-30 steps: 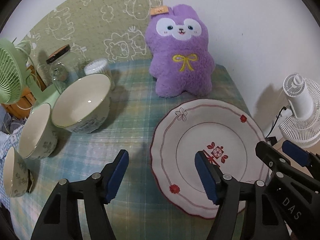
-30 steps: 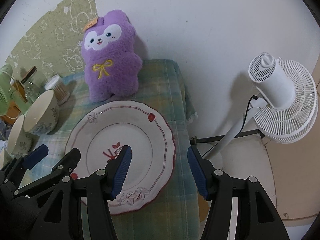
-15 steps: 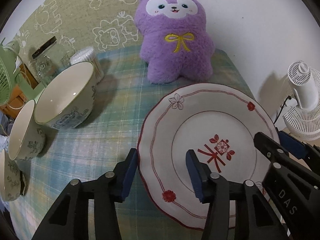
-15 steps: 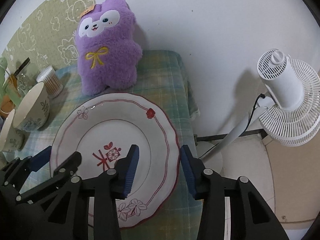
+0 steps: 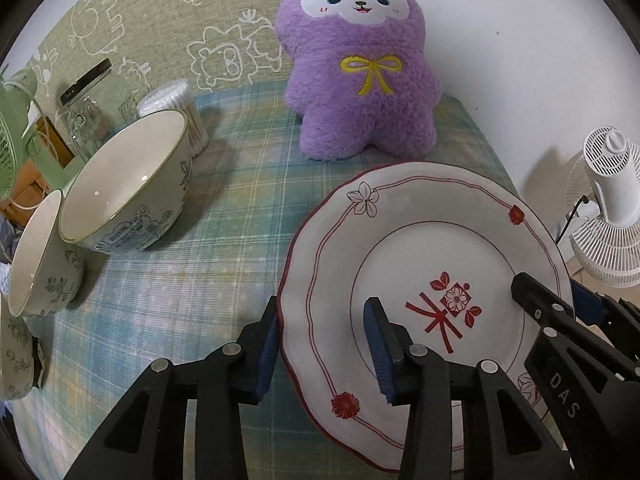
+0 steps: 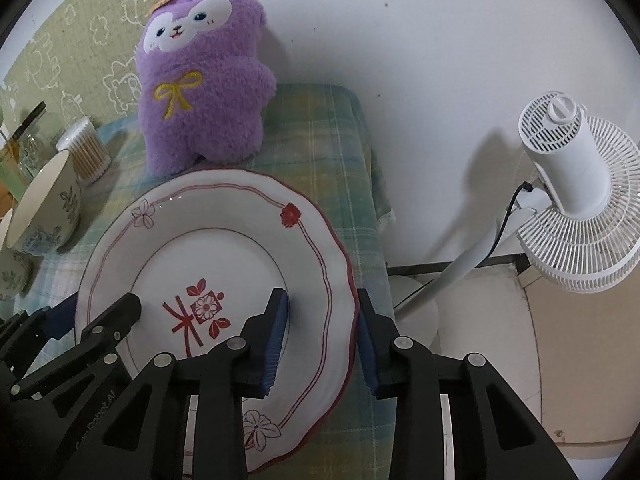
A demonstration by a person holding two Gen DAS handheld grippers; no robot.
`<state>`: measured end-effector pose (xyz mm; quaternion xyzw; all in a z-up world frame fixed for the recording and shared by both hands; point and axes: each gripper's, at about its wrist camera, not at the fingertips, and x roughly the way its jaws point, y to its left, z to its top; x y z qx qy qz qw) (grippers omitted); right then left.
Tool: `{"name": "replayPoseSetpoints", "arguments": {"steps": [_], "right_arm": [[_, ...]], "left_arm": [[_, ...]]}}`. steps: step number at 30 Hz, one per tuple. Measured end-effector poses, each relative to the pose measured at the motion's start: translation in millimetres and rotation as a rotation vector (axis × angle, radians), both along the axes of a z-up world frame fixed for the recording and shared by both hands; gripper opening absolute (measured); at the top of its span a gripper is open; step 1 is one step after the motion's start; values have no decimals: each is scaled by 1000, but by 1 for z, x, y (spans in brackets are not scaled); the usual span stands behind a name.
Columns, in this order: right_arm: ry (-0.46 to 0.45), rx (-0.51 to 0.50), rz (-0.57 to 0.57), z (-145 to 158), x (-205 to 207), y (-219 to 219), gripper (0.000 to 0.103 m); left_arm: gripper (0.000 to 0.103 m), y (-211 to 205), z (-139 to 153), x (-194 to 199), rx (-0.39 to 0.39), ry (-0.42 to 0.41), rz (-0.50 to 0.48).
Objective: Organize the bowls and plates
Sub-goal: 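Lift the red-print plate with both tools and carry it over the yellow-flower stack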
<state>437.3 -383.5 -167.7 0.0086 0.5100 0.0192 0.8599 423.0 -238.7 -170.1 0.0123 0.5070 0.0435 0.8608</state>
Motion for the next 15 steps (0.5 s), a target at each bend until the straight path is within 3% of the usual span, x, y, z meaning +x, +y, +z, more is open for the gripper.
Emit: {"name": "replayPoseSetpoints", "arguments": {"steps": [15], "right_arm": [[43,3,-18,3,-18,2,35]], "left_arm": [[35,5,0,-18,16,14,-14]]}}
